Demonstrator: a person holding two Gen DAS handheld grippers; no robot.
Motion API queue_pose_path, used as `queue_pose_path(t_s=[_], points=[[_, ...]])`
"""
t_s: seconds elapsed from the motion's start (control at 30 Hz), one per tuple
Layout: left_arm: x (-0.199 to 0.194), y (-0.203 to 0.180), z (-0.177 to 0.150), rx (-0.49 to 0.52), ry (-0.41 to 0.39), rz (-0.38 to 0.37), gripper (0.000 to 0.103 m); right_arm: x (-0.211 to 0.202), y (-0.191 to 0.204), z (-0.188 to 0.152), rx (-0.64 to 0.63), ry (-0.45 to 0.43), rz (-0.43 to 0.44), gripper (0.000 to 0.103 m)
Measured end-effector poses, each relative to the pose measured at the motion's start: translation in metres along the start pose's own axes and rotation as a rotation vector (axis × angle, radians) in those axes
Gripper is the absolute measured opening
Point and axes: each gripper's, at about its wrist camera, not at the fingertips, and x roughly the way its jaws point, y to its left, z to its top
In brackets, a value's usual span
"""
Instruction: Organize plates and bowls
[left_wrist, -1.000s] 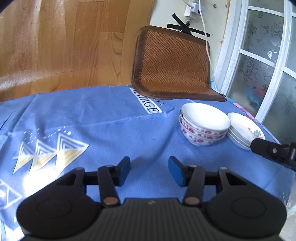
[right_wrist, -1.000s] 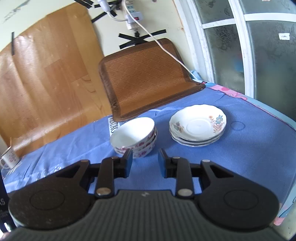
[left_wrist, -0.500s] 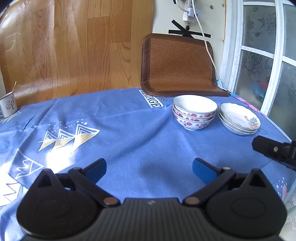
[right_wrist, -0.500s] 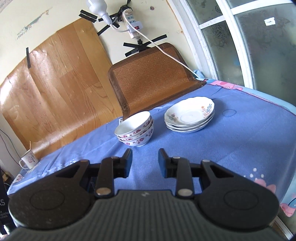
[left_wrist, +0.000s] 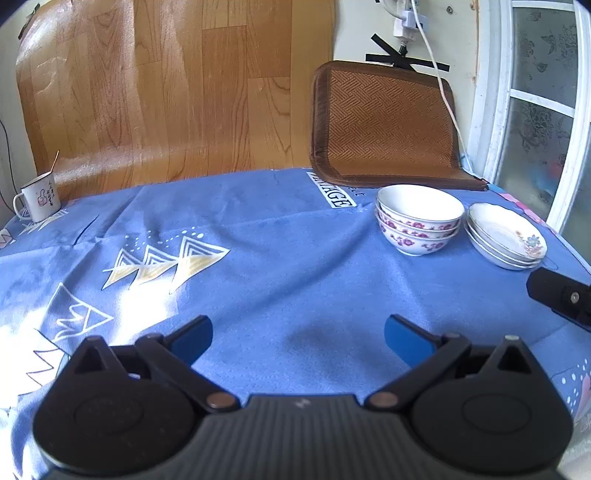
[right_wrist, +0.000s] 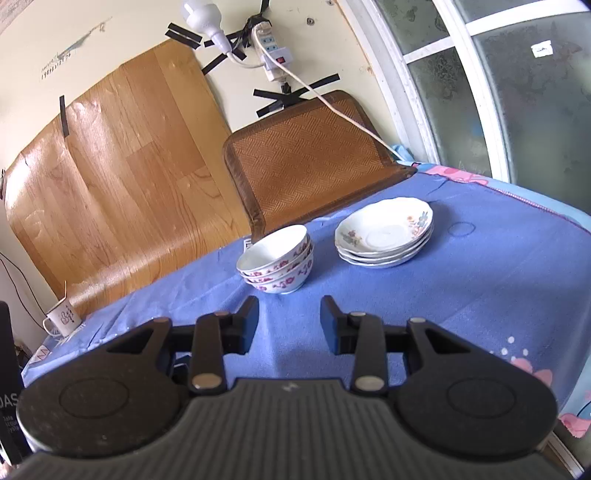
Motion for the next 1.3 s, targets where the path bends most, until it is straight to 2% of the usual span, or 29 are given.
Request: queue_pose_path(t_s=[0.07,0.13,0.23,0.77,0.9,1.07,1.2,1.3], points=[[0.001,0.003,-0.001,-0.01,-0.008,0.011,0.103,0.002,0.001,-0.001,-0.003,0.007,0.001,0.04],[0.0,0.005,-0.002,-0.024,-0.031,0.041,0.103,0.004,0.002,-0.002,-0.01,0.011,0.002,0.045],[0.001,0.01,-0.003,-0.048,-0.041,0.057,0.103,0.006,0.005,-0.004,-0.021,0.01,-0.004,0.048],[0.027,0.02,0.0,-0.045,0.064,0.008,0.103,0.026,0.013,-0.003,-0.034,0.022,-0.021,0.049],[0.036,0.025,0.015,-0.067,0.08,-0.055,0.103,0.038,0.008,0.011,-0.023,0.032,-0.003,0.049],[0.051,0.033,0.063,-0.109,0.071,-0.163,0.102,0.062,0.001,0.048,-0.062,0.036,0.006,0.049],[0.066,0.019,0.098,-0.09,0.086,-0.277,0.101,0.09,-0.014,0.078,-0.048,0.134,0.04,0.045],[0.087,0.005,0.112,-0.081,0.133,-0.307,0.093,0.113,-0.019,0.097,-0.077,0.201,0.056,0.039]])
